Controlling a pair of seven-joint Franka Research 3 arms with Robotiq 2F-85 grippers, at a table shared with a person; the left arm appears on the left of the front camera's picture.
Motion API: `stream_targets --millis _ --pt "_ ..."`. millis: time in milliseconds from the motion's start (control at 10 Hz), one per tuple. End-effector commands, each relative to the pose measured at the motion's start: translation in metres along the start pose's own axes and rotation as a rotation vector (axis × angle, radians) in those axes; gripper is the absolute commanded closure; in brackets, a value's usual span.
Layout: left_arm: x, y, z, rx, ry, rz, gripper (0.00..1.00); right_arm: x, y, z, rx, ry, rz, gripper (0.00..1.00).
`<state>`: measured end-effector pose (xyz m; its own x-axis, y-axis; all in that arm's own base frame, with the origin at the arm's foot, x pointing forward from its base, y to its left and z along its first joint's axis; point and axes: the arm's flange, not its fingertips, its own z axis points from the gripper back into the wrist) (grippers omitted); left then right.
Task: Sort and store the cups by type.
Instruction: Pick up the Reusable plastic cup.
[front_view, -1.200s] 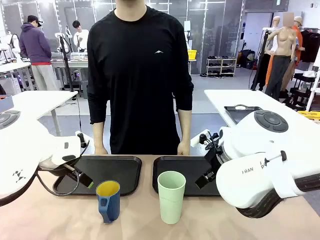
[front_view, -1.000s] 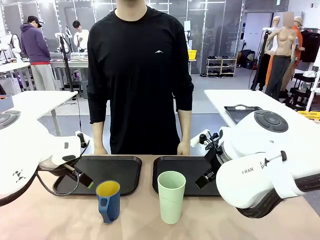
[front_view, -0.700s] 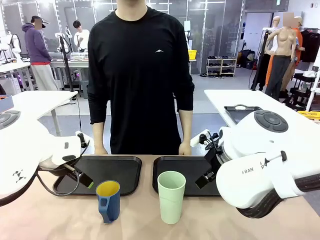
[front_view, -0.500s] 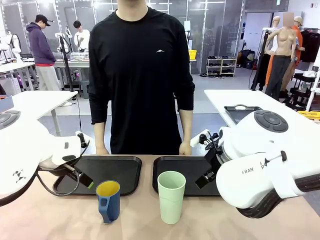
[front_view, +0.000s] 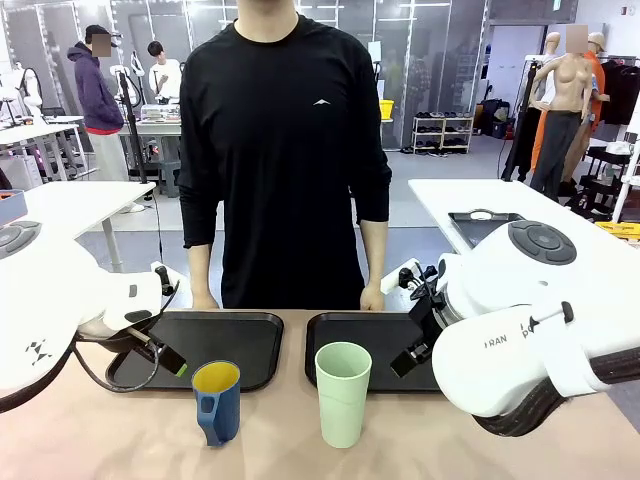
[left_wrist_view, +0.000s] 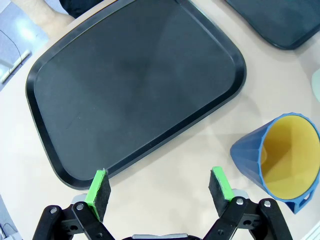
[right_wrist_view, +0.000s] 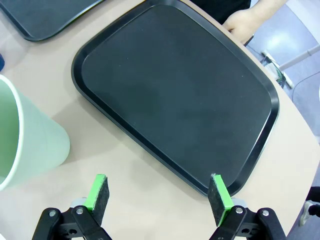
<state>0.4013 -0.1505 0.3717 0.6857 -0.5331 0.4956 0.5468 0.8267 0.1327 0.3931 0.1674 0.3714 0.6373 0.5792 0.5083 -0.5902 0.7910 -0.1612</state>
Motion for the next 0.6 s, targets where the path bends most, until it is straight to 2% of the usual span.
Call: stream_targets --millis 0,500 --pt "0.0000 0.0002 0.0000 0.000 0.000 0.001 0.00 0.0000 -0.0001 0.0000 0.001 0.000 -0.003 0.00" --pt "0.0000 0.0002 0.0000 0.000 0.000 0.001 0.00 0.0000 -0.0001 0.0000 0.001 0.000 -0.003 0.00"
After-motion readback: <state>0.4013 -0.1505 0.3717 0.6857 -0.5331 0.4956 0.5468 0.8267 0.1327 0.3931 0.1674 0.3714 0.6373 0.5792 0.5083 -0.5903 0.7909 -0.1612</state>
